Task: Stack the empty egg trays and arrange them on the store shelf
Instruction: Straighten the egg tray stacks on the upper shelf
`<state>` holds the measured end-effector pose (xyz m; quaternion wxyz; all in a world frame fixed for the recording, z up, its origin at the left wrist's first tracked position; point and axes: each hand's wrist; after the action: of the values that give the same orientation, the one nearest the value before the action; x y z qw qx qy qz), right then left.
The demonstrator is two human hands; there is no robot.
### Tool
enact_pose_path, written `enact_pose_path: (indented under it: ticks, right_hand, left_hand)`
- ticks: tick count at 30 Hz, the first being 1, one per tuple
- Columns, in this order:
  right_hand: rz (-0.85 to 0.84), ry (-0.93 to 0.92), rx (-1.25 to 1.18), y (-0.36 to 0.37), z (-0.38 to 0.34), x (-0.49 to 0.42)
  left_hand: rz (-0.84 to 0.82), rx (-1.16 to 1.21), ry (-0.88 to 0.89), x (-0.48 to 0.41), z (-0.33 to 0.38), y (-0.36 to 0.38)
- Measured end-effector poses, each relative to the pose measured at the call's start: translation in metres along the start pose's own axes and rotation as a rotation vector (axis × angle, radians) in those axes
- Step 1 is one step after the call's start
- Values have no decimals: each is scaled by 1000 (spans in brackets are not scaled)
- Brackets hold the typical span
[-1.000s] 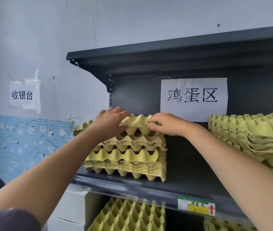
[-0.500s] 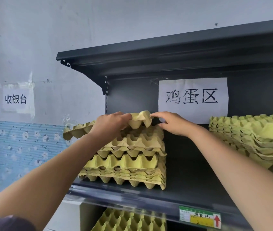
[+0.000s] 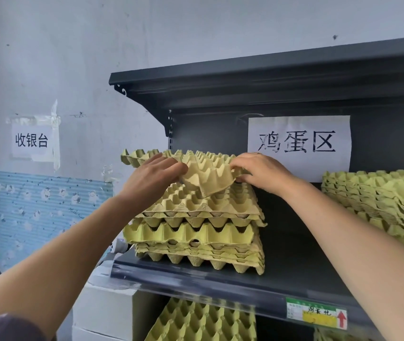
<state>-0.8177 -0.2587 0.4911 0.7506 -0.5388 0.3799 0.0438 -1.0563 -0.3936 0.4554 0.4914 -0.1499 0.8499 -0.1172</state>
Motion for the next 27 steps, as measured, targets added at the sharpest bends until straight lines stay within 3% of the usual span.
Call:
enact_pose_path:
  ticks: [6, 13, 17, 19, 22, 27]
  right_hand:
    - [24, -38, 46, -7, -28, 2]
    - [-15, -133, 235, -13, -75, -6]
    - [-32, -113, 272, -10, -98, -9]
    - [-27, -84, 259, -6, -107, -11]
    - [-5, -40, 286, 8, -120, -17]
    - [29, -4, 306, 33, -131, -20]
  left_hand:
    - [21, -77, -92, 15, -22, -10]
    - [-396, 31, -340, 41, -50, -27]
    - [-162, 344, -674, 44, -51, -28]
    - [-114, 504, -754, 42, -47, -30]
    - [-218, 469, -659, 38, -38, -31]
    - [-447, 73, -508, 39, -30, -14]
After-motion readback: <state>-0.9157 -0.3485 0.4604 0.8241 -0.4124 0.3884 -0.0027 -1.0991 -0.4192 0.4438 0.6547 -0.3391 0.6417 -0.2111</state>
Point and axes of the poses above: each hand's wrist, its own x-axis away from the middle knuckle, its own y-axis out of the palm, z = x × y, and after that the axes turned 4 degrees about -x, right-handed
